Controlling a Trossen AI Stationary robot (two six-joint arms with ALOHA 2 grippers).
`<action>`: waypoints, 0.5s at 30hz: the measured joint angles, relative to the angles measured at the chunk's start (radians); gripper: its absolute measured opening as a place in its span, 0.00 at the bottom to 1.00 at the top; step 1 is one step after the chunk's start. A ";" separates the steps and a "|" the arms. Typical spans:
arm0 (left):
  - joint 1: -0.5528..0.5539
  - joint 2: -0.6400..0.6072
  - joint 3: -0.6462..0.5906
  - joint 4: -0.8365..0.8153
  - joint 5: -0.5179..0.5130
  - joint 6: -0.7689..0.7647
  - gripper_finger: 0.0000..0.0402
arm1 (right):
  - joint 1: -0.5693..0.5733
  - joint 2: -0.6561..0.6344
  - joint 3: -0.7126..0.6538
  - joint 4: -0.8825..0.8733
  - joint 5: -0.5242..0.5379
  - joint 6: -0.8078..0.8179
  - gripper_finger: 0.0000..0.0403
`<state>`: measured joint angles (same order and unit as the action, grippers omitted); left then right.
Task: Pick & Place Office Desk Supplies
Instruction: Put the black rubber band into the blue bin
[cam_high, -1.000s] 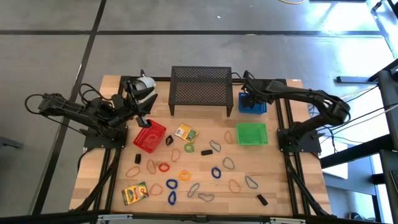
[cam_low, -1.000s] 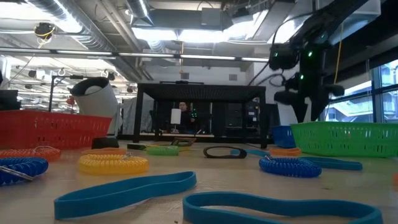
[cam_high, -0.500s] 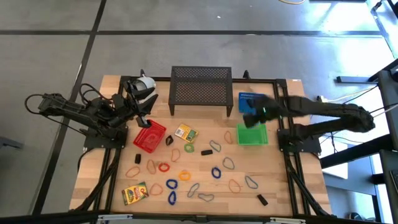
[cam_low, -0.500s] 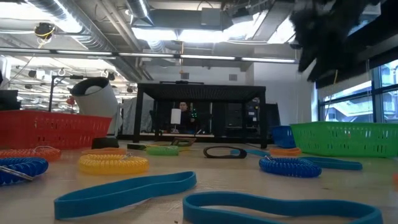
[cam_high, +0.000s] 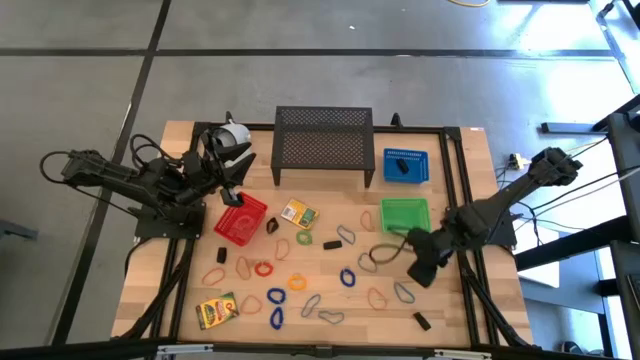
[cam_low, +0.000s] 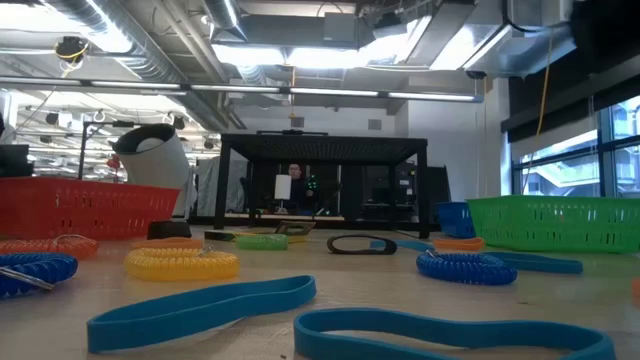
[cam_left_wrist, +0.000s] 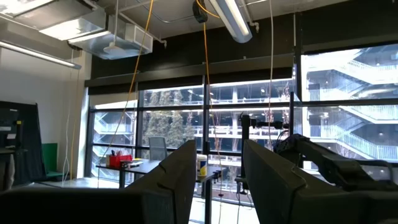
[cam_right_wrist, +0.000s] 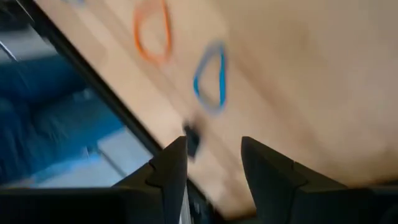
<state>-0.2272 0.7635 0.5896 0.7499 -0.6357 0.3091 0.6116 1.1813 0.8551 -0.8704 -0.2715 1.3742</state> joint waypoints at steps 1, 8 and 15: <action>0.000 0.000 0.000 0.000 0.000 0.000 0.32 | 0.016 0.019 0.000 0.005 -0.032 0.004 0.38; 0.000 0.000 0.000 0.000 0.000 0.000 0.32 | 0.093 0.126 0.000 0.046 -0.076 -0.091 0.46; 0.000 0.000 0.000 0.000 0.000 0.000 0.32 | 0.138 0.230 0.000 0.186 -0.053 -0.270 0.57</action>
<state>-0.2272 0.7635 0.5896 0.7501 -0.6357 0.3088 0.7496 1.4108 0.8551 -0.6849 -0.3245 1.1047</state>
